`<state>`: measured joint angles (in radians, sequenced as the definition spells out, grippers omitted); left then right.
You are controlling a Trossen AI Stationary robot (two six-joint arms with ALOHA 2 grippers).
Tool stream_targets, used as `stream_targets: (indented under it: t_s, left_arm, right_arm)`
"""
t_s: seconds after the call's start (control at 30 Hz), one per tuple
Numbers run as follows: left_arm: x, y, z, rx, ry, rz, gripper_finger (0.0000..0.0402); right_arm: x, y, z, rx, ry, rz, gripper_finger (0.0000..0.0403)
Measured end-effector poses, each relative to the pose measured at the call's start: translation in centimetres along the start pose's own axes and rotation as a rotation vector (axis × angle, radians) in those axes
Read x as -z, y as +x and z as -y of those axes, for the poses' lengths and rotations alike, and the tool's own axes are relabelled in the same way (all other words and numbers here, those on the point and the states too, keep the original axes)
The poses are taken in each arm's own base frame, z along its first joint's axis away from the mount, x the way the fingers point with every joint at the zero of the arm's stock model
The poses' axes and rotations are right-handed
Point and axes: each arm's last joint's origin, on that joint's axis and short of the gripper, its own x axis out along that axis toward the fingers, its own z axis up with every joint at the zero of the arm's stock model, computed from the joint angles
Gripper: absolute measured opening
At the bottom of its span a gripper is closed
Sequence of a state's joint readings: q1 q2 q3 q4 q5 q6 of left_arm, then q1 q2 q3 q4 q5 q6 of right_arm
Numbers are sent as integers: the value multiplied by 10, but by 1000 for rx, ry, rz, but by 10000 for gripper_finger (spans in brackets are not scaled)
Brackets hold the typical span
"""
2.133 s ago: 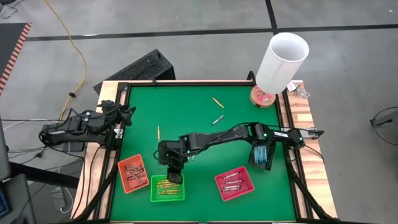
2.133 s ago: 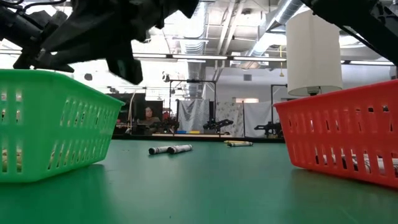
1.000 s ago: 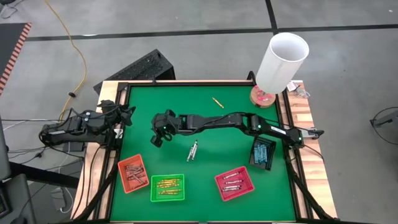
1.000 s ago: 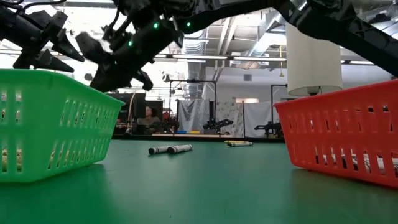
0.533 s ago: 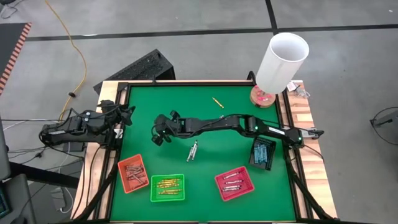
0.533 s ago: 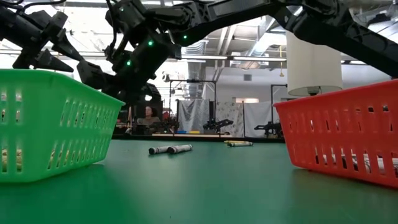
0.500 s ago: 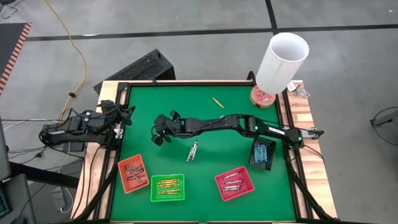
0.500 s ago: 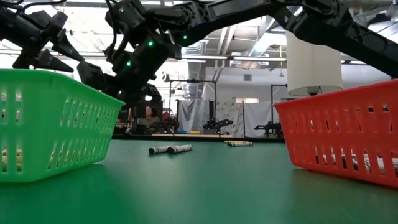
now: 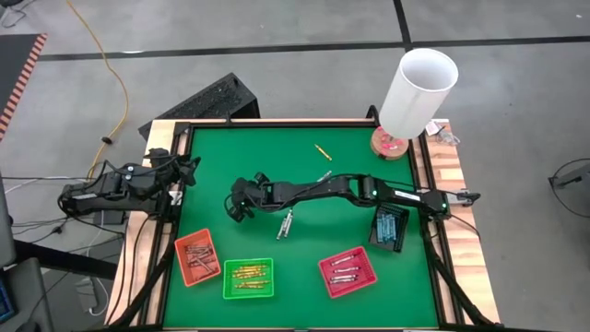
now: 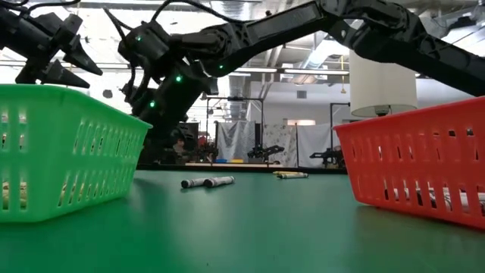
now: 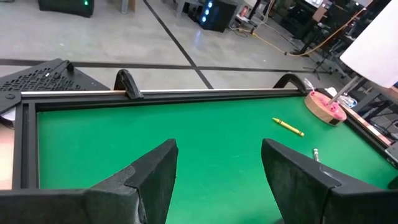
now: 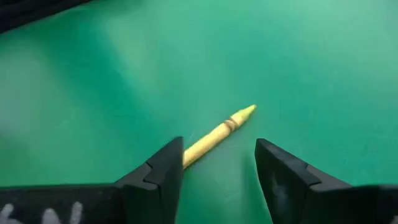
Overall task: Sort crayons
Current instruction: Put the yellow crayon into the green bin
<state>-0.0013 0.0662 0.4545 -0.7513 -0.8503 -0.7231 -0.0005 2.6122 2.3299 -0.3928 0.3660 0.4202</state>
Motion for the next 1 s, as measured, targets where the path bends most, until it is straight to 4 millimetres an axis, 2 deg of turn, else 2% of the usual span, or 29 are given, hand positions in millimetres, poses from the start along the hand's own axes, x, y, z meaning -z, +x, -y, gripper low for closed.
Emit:
stream_targets:
  t_s: [0.43, 0.7, 1.0]
  left_arm:
    - [0, 0, 0, 0, 0, -1, 223]
    - [0, 0, 0, 1, 0, -1, 223]
    - [0, 0, 0, 1, 1, -1, 223]
  right_arm:
    - [4, 4, 0, 4, -2, -8, 189]
    - [13, 4, 7, 56, 9, -101, 189]
    - [6, -7, 0, 44, 32, -100, 189]
